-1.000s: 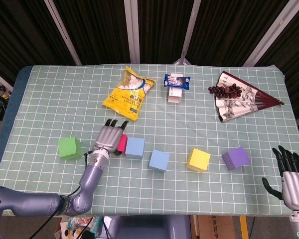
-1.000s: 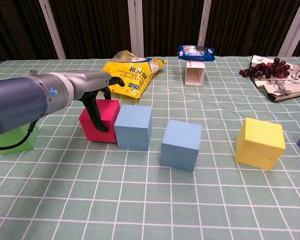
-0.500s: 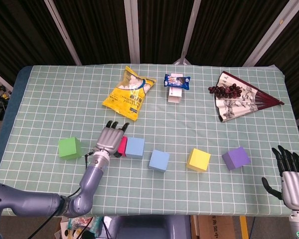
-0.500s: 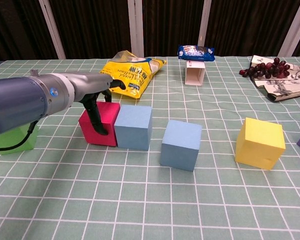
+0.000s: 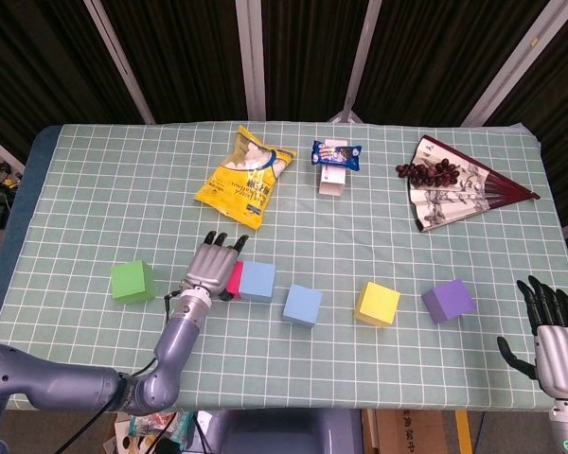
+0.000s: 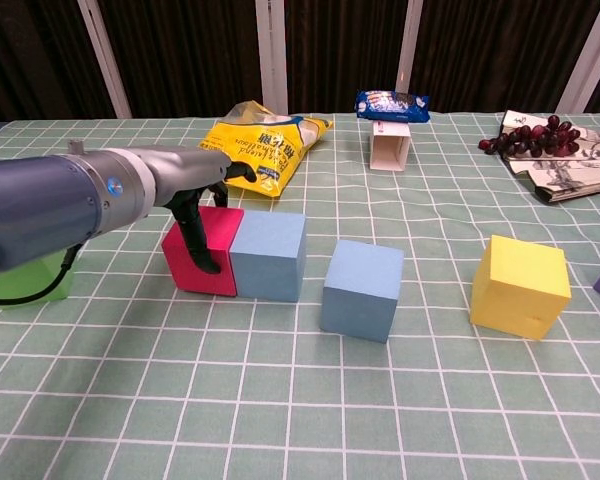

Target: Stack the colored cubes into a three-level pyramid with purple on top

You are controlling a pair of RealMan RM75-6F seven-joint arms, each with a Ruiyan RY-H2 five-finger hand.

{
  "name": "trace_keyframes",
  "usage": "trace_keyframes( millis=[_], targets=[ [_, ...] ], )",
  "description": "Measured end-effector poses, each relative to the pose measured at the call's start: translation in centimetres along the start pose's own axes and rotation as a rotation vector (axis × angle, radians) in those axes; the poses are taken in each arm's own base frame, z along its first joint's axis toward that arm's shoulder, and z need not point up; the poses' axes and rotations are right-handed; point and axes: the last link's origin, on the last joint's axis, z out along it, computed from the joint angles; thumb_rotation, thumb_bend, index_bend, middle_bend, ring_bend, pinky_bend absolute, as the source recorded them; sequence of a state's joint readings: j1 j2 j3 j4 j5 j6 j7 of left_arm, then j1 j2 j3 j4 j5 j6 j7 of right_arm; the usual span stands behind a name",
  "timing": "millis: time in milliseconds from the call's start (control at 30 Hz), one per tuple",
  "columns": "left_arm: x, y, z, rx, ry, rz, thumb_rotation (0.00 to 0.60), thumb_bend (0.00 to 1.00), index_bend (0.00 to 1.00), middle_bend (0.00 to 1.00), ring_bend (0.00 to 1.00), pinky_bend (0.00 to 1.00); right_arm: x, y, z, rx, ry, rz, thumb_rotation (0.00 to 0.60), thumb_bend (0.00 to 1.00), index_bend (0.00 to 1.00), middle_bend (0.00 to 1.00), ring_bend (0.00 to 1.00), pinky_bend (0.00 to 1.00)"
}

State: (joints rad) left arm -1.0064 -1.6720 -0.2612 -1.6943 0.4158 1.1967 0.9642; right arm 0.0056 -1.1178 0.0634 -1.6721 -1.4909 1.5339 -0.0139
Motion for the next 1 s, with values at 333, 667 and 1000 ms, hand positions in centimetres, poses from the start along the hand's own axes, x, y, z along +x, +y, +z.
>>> trace_keyframes(
  millis=[333,667,1000],
  targets=[
    [-0.2,0.4,0.4,0.007,0.0,-0.007,0.6,0.21,0.02,0.42,0.1,0.08,0.0,0.0,0.0,0.0,-0.001,-0.001,0.6,0.35,0.0,0.0,0.0,0.0],
    [-0.1,1.3,0.4,0.003,-0.003,-0.009,0.6,0.21,0.02,0.42,0.1,0.08,0.0,0.0,0.0,0.0,-0.001,0.001,0.6,0.35,0.0,0.0,0.0,0.0],
    [-0.3,1.4,0.5,0.01,-0.01,0.001,0.6,0.21,0.02,0.42,0.1,0.08,0.0,0.0,0.0,0.001,0.001,0.003,0.6,0.35,0.0,0.0,0.0,0.0]
  ],
)
